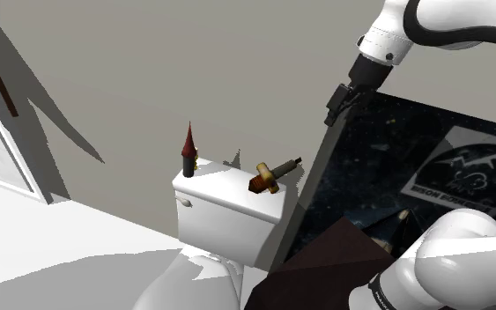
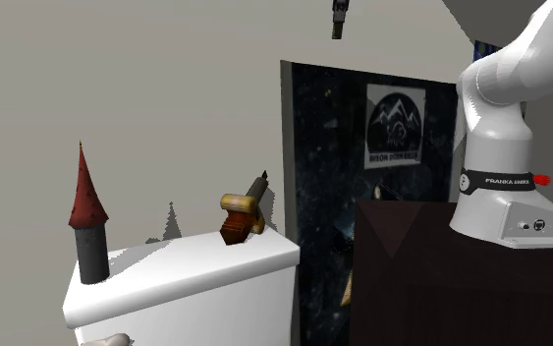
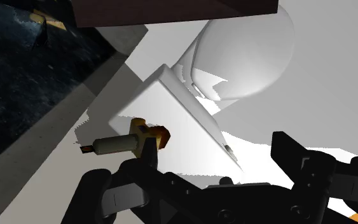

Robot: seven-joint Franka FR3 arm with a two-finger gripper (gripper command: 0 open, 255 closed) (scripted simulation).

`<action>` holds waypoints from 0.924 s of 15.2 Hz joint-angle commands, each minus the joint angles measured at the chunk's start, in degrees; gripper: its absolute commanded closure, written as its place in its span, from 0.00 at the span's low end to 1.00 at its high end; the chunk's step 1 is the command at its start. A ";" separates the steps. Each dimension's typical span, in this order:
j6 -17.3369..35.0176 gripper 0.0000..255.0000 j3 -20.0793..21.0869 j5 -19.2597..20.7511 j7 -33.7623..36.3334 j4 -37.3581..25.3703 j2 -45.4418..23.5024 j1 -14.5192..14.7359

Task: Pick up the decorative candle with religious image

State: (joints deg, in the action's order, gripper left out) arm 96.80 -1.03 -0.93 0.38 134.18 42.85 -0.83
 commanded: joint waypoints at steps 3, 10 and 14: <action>3.67 0.00 0.63 0.71 0.62 1.20 -2.75 -0.26; 16.00 0.00 2.67 3.90 3.50 2.93 -14.46 -1.57; 22.34 0.00 3.69 6.46 5.79 2.16 -22.31 -2.58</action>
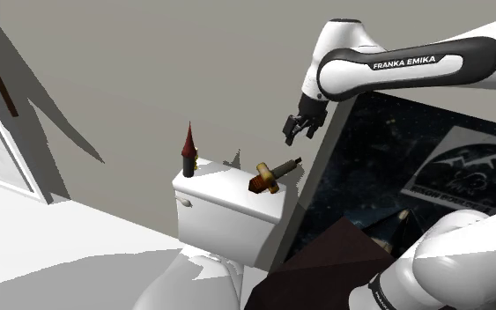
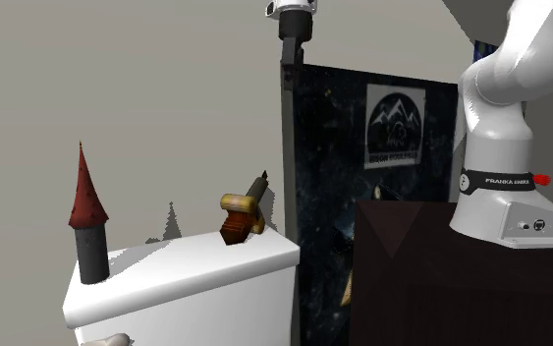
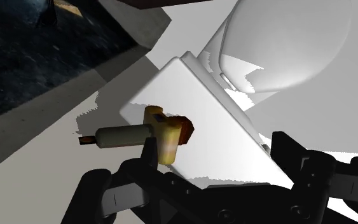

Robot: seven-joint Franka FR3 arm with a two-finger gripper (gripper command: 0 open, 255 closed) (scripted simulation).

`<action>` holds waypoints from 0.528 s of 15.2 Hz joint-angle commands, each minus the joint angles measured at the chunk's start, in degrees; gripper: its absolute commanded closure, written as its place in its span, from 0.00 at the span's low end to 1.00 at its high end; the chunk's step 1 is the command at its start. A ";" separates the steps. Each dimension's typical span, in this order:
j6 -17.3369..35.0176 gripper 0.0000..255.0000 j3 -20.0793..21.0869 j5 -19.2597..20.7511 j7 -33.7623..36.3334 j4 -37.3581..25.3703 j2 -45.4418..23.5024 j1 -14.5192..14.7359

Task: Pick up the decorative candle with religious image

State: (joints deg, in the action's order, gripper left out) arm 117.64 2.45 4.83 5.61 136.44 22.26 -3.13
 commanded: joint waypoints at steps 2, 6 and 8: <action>4.38 0.00 0.65 2.25 1.91 -0.97 -5.87 -0.83; 9.34 0.00 1.28 5.94 5.05 -3.67 -14.49 -1.89; 11.39 0.00 1.38 8.05 6.80 -5.49 -18.90 -2.29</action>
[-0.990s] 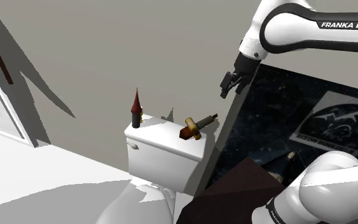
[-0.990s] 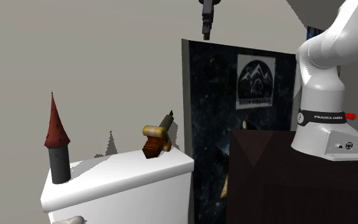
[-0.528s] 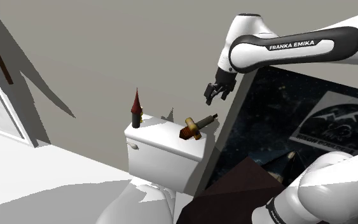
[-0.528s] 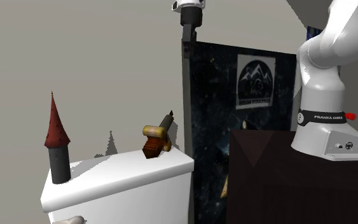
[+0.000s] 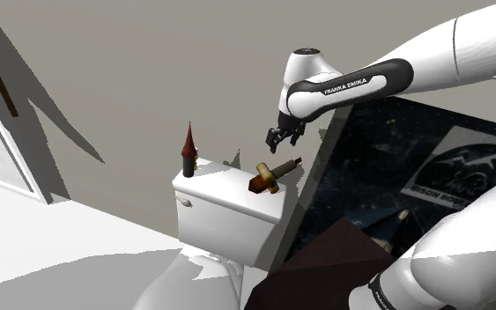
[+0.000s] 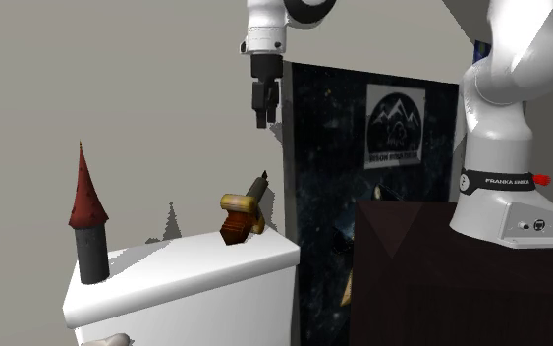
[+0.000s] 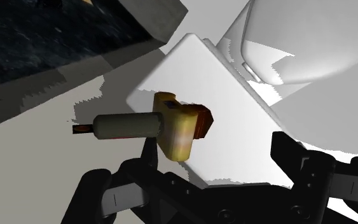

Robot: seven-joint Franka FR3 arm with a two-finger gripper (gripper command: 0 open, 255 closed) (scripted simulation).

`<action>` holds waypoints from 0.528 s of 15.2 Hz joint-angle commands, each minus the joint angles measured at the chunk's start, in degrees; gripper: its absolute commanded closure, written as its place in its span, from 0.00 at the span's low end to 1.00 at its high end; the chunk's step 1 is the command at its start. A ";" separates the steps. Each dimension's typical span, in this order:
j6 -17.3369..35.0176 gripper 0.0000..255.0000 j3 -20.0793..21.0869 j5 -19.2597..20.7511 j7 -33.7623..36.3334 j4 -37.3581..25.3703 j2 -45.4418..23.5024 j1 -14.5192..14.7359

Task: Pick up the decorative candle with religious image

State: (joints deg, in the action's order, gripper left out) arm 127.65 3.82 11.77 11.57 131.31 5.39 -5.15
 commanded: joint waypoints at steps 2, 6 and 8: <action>3.12 0.00 -0.09 3.32 2.66 -2.49 -6.48 -0.54; 5.69 0.00 -0.88 7.68 6.18 -7.64 -15.41 -0.59; 6.56 0.00 -1.55 9.65 7.75 -10.64 -19.88 -0.41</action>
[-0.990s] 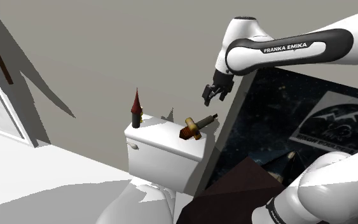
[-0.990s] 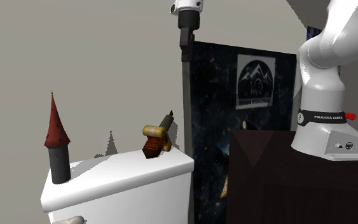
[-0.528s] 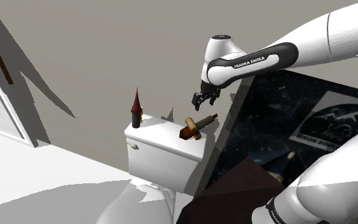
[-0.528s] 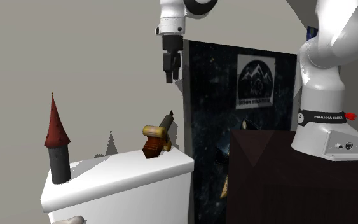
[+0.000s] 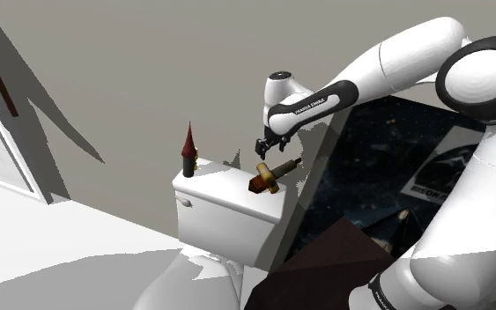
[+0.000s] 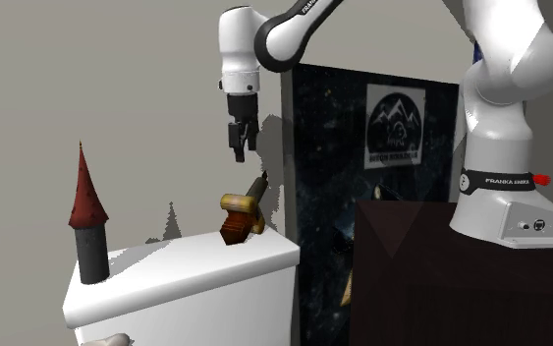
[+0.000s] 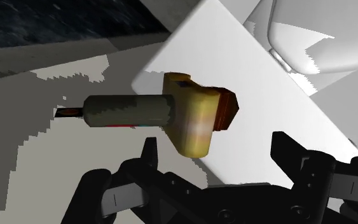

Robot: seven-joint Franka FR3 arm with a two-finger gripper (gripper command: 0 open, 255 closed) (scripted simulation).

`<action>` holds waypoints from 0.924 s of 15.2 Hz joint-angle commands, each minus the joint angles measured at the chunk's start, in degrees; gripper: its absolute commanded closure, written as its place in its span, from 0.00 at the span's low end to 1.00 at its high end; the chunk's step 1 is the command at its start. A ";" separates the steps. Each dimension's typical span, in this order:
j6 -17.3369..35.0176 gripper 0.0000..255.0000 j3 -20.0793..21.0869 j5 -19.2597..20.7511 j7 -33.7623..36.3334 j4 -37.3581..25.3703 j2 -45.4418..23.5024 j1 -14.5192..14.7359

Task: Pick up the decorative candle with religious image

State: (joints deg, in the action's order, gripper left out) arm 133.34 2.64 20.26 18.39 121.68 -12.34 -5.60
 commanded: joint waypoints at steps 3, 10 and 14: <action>1.69 0.00 -1.56 3.68 2.90 -6.02 -8.85 0.47; 1.84 0.00 -4.20 6.86 5.32 -18.07 -22.46 1.39; 3.65 0.00 -4.55 7.43 6.26 -18.49 -24.79 1.56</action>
State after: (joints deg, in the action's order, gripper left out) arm 136.56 -1.81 27.55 24.46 103.48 -36.40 -4.06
